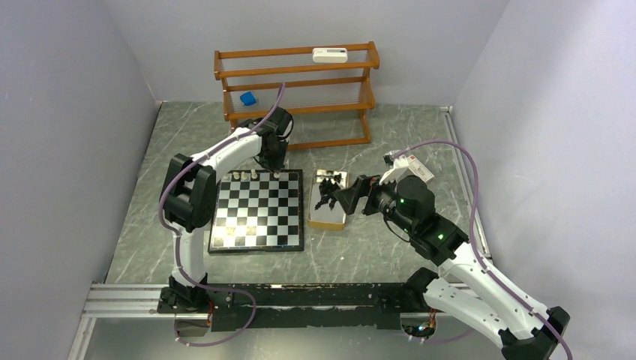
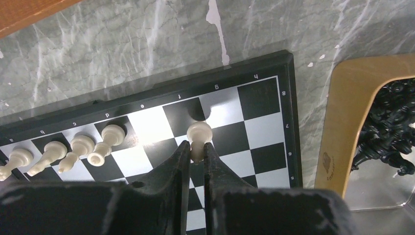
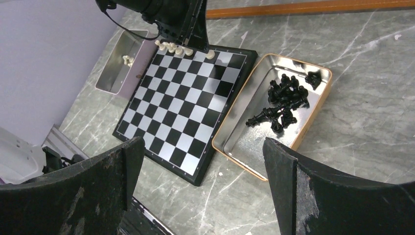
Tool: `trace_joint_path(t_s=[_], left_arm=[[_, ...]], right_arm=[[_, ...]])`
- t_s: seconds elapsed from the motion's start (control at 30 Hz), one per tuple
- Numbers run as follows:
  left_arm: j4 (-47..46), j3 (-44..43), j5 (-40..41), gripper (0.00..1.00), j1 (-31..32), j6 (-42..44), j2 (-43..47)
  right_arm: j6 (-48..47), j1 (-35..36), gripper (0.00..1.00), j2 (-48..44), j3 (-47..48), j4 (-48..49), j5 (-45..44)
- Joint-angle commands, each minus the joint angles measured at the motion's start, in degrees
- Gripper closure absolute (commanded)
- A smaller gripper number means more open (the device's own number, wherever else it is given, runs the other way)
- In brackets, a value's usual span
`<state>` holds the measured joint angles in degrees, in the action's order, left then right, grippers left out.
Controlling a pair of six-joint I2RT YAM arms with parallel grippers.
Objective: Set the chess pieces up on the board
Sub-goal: Place the chess piece on the chessboard.
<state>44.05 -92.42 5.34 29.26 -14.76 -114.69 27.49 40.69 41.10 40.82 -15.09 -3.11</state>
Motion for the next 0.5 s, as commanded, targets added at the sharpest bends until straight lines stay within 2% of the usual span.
trace_joint_path(t_s=[0.0, 0.47], left_arm=[[-1.33, -1.59, 1.48, 0.83, 0.36, 0.33, -1.0], [-2.71, -0.04, 3.82, 0.83, 0.36, 0.23, -2.23]], right_arm=[[0.5, 0.24, 0.05, 0.11, 1.62, 0.09, -0.74], [-0.06, 0.2, 0.05, -0.76, 1.28, -0.41, -1.28]])
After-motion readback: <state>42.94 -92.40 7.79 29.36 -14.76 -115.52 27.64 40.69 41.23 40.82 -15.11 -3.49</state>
